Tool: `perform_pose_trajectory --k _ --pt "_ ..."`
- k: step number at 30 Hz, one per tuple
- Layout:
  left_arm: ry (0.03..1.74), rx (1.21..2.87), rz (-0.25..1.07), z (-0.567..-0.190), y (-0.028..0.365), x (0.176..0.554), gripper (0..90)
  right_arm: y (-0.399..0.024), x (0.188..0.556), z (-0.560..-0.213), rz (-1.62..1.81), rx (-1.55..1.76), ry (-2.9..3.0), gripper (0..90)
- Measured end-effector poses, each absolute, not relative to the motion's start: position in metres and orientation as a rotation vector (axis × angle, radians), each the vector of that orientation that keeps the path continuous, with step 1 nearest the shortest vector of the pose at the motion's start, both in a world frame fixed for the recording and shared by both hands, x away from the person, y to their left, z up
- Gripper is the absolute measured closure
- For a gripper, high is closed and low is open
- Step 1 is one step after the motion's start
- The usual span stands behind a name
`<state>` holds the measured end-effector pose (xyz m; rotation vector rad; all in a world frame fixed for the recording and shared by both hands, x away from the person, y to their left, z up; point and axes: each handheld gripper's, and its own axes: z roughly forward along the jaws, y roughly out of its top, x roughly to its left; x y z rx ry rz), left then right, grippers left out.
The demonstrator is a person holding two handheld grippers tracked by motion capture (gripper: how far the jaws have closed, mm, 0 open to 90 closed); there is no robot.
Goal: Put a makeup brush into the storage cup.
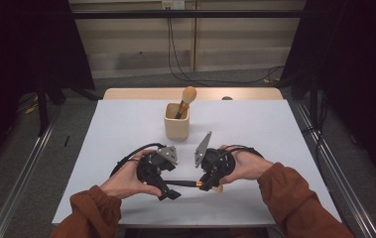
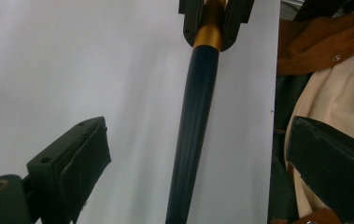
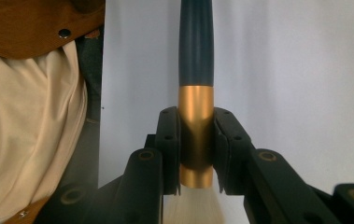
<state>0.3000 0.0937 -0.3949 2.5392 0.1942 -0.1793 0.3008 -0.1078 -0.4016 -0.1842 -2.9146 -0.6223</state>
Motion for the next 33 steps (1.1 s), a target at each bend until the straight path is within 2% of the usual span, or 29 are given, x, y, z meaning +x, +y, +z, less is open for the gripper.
perform_pose_trajectory --k 12,20,30,33 --pt "0.148 2.558 -0.198 -0.397 0.088 0.302 18.3 -0.103 0.301 -0.402 -0.635 -0.176 -2.913 74.4" --pt "0.188 2.544 -0.231 -0.4 0.084 0.303 26.9 -0.097 0.301 -0.403 -0.656 -0.151 -2.918 74.3" --pt "0.158 2.554 -0.228 -0.403 0.082 0.306 37.3 -0.095 0.301 -0.402 -0.67 -0.15 -2.916 74.4" --pt "0.163 2.55 -0.188 -0.404 0.081 0.304 41.6 -0.094 0.301 -0.402 -0.669 -0.151 -2.915 74.4"
